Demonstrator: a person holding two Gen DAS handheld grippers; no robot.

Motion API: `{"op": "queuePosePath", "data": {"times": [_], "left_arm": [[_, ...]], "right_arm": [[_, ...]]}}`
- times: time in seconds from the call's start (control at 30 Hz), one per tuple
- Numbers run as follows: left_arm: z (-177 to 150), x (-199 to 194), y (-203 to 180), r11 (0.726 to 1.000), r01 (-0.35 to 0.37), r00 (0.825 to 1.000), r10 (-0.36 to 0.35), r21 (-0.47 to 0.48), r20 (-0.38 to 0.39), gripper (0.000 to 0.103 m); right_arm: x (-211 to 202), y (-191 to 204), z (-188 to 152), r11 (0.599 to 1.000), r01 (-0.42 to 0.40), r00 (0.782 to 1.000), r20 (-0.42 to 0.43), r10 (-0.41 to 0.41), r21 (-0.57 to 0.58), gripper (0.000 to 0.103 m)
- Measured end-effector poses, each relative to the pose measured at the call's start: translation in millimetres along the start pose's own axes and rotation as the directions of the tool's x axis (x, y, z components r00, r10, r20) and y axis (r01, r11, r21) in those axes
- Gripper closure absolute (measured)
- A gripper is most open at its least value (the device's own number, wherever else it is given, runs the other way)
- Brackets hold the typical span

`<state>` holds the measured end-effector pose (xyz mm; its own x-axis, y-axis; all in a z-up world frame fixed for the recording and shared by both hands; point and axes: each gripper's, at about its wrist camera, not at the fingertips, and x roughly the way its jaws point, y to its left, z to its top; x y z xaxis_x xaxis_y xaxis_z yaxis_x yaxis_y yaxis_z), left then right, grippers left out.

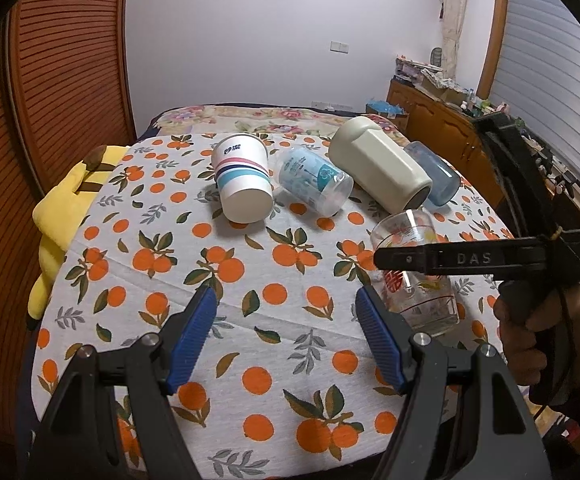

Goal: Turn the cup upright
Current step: 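Grasp the upright glass tumbler with the right gripper while the left tool withdraws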

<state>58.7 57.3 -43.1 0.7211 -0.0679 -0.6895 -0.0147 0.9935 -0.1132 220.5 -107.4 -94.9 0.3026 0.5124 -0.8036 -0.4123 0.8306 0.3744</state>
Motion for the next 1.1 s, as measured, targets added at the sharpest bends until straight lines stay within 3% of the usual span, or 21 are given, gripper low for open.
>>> {"op": "queuePosePath", "data": {"times": [0.17, 0.3, 0.4, 0.57, 0.8, 1.1], "left_arm": [[-0.5, 1.3, 1.5, 1.0, -0.005, 1.0, 0.005, -0.006, -0.002, 0.031], [-0.3, 1.5, 1.9, 1.0, -0.004, 1.0, 0.004, -0.01, 0.002, 0.031], [-0.1, 0.9, 0.9, 1.0, -0.004, 1.0, 0.004, -0.009, 0.007, 0.031], [0.8, -2.7, -0.7, 1.0, -0.007, 1.0, 0.007, -0.006, 0.026, 0.031], [1.1, -15.3, -3.7, 0.998, -0.055, 0.992, 0.053, 0.015, 0.114, 0.031], [3.7, -23.1, 2.3, 0.996, -0.087, 0.982, 0.088, -0.015, 0.167, 0.03]], "right_arm": [[-25.6, 9.6, -6.2, 0.992, 0.046, 0.989, 0.146, -0.029, -0.116, 0.034], [-44.1, 18.2, -14.1, 0.969, 0.12, 0.965, 0.254, -0.063, -0.215, 0.035], [-46.4, 25.1, -21.3, 0.945, 0.174, 0.952, 0.292, -0.09, -0.278, 0.037], [-44.4, 31.7, -26.1, 0.916, 0.227, 0.941, 0.318, -0.118, -0.332, 0.037], [-36.7, 47.6, -31.5, 0.853, 0.29, 0.934, 0.323, -0.154, -0.433, 0.037], [-36.2, 45.5, -25.1, 0.866, 0.262, 0.942, 0.309, -0.133, -0.425, 0.037]]}}
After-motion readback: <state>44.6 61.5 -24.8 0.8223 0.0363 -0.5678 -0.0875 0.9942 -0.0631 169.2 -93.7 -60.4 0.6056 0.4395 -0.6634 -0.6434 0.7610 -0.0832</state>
